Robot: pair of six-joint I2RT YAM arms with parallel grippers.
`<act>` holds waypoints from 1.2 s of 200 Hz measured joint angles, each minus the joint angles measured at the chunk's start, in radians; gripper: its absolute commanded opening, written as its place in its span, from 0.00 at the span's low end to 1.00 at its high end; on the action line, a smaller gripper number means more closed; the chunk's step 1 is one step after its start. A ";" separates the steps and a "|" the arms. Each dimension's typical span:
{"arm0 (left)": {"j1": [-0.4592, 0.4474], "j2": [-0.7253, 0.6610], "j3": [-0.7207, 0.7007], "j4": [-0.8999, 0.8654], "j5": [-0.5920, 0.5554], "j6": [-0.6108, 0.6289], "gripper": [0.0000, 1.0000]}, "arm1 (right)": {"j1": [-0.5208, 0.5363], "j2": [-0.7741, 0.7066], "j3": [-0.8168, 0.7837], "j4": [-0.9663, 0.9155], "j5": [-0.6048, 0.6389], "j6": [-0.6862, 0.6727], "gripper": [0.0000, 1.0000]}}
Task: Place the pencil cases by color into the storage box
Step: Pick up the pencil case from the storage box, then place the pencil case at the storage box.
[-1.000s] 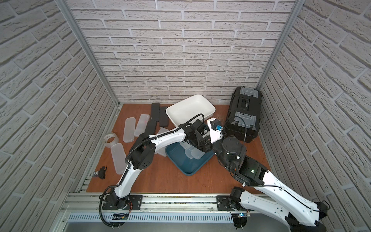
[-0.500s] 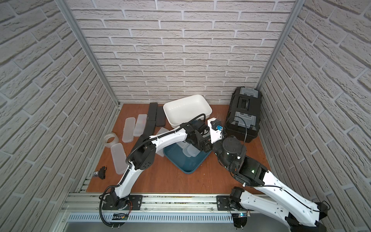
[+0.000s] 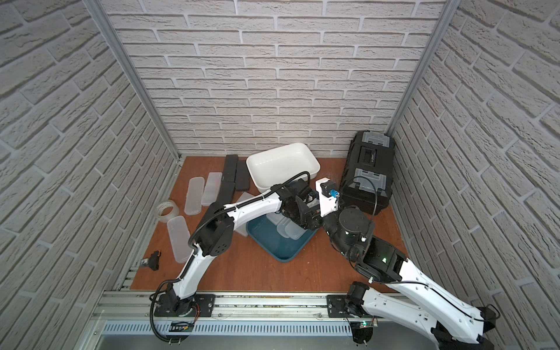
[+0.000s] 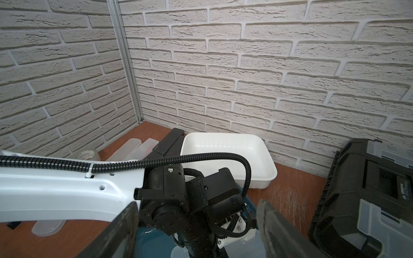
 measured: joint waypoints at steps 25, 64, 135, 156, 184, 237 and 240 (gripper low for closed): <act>0.000 -0.011 -0.002 0.010 0.018 -0.003 0.76 | 0.000 -0.002 0.000 0.000 0.000 0.007 0.83; 0.000 -0.012 -0.052 0.069 0.081 -0.037 0.77 | 0.000 -0.006 0.000 -0.001 0.000 0.011 0.83; 0.009 -0.014 -0.138 0.246 0.201 -0.140 0.81 | 0.000 -0.006 0.000 -0.002 -0.001 0.016 0.83; 0.009 -0.014 -0.143 0.269 0.219 -0.155 0.80 | 0.000 -0.006 0.000 -0.002 -0.001 0.018 0.83; 0.009 -0.014 -0.143 0.267 0.215 -0.147 0.74 | 0.000 -0.006 0.000 -0.002 -0.002 0.019 0.83; 0.008 -0.040 -0.102 0.143 0.069 -0.056 0.75 | 0.000 -0.002 0.000 -0.002 -0.006 0.020 0.83; 0.008 -0.043 -0.100 0.136 0.059 -0.051 0.75 | 0.000 -0.002 0.000 -0.001 -0.006 0.021 0.83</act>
